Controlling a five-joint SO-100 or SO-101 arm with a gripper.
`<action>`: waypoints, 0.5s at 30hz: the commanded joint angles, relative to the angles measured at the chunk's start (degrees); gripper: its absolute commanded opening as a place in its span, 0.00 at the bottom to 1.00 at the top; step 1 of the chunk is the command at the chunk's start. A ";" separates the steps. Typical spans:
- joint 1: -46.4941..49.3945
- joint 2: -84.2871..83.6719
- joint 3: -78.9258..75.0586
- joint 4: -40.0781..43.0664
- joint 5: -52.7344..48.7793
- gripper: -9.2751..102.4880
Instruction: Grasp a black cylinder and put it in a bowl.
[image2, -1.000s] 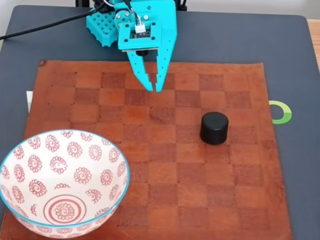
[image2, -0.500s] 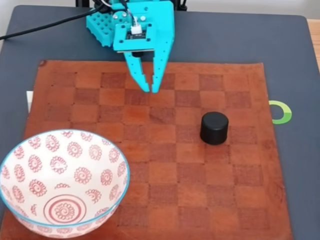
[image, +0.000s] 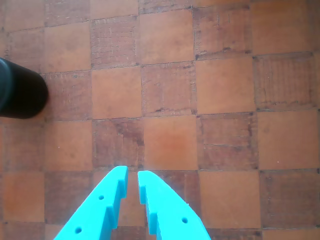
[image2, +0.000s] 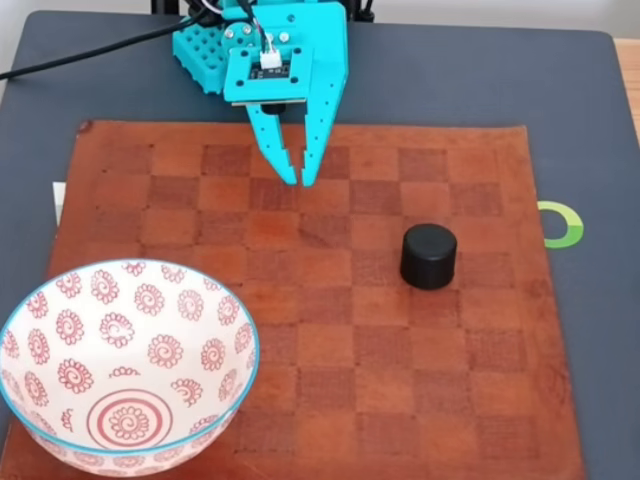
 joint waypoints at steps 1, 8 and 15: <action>0.35 2.99 -1.32 -0.18 0.53 0.08; 0.44 2.90 -2.02 0.00 0.53 0.11; 0.53 2.11 -5.01 0.35 0.26 0.14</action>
